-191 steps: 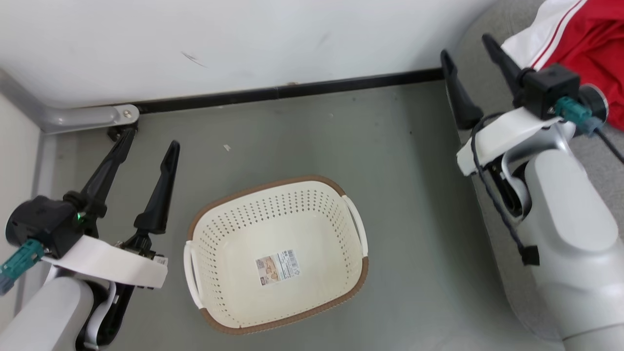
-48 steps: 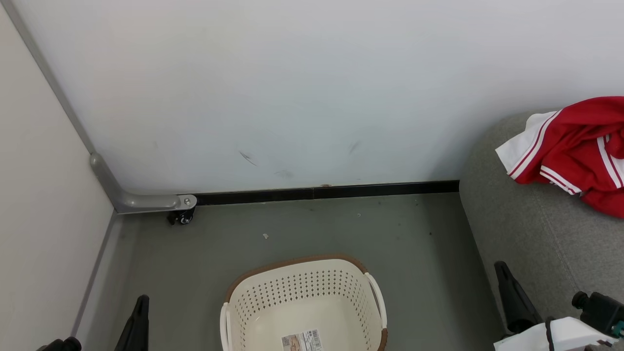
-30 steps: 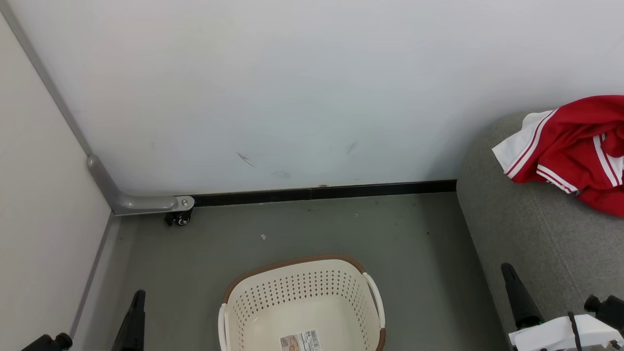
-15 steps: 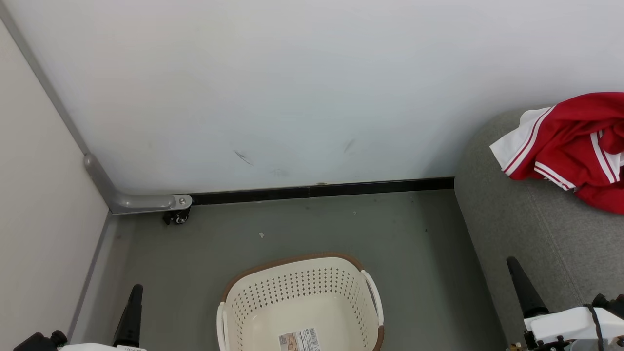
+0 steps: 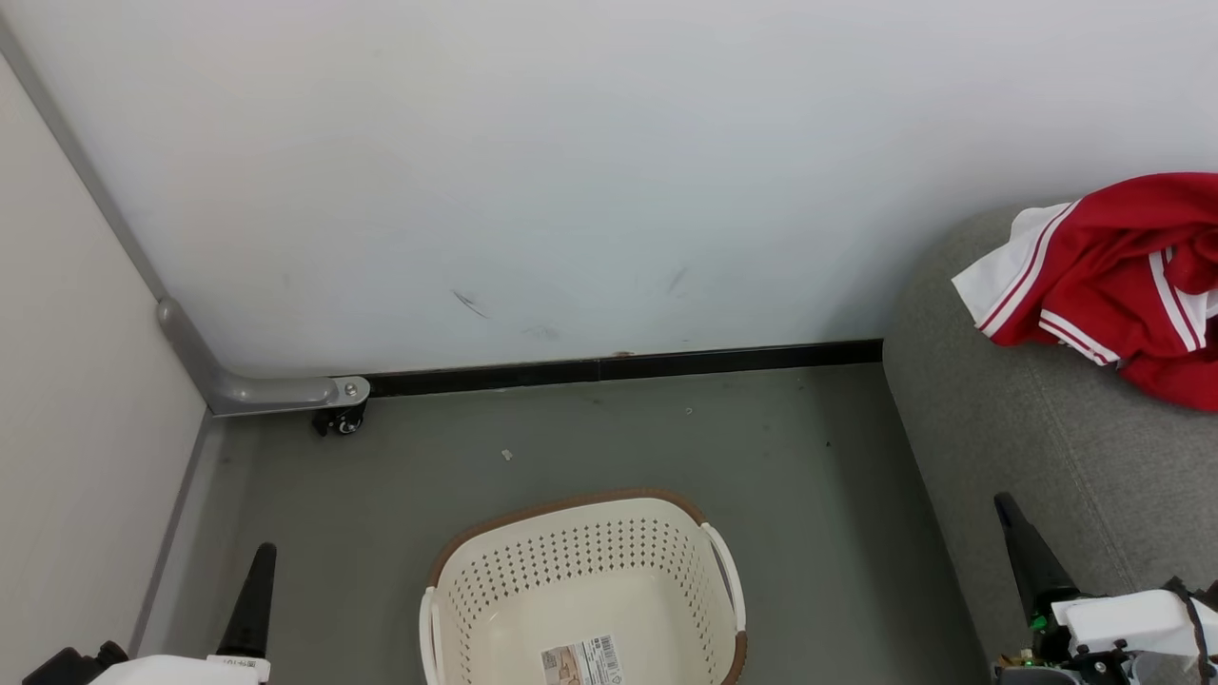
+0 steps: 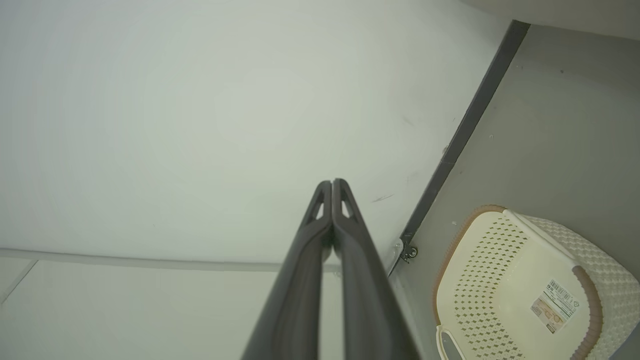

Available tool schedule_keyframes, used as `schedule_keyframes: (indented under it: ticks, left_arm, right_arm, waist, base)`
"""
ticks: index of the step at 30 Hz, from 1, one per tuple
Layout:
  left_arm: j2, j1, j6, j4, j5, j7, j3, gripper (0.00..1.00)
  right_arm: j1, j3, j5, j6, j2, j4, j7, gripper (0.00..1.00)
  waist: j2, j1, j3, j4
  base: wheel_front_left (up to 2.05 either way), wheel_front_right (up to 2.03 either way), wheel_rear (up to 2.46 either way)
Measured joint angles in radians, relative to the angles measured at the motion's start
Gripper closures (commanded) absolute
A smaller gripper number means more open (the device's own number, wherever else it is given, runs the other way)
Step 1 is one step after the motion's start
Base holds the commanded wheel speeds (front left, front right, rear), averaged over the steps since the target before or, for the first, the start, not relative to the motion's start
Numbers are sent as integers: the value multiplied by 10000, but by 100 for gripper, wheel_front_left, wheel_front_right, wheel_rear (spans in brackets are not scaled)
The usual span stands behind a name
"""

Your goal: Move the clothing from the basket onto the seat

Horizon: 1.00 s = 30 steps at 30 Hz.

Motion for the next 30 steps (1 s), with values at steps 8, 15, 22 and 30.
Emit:
schedule_keyframes:
  ticks: [8,15,22,30]
  left_arm:
    - [-81,-166,-94,215,-767,219,136,100]
    - [-221,-376,-263,474,-1524,458,290,100]
    - [-265,-521,-339,598,-1937,520,343,100]
    - [-267,-521,-347,642,-1937,520,347,100]
  right_arm:
    - [-169,-25,1139,0,-44,146,161,100]
    - [-218,-52,2282,0,-77,263,376,100]
    - [-382,-69,2846,0,-115,366,516,100]
    - [-382,-73,2847,0,-115,374,518,100]
  waist:
    - [1,-2,28,-31]
    - [0,-3,52,-62]
    - [0,-3,60,-74]
    - [0,-4,61,-74]
  base:
    - [0,0,0]
    - [0,0,0]
    - [0,0,0]
    - [0,0,0]
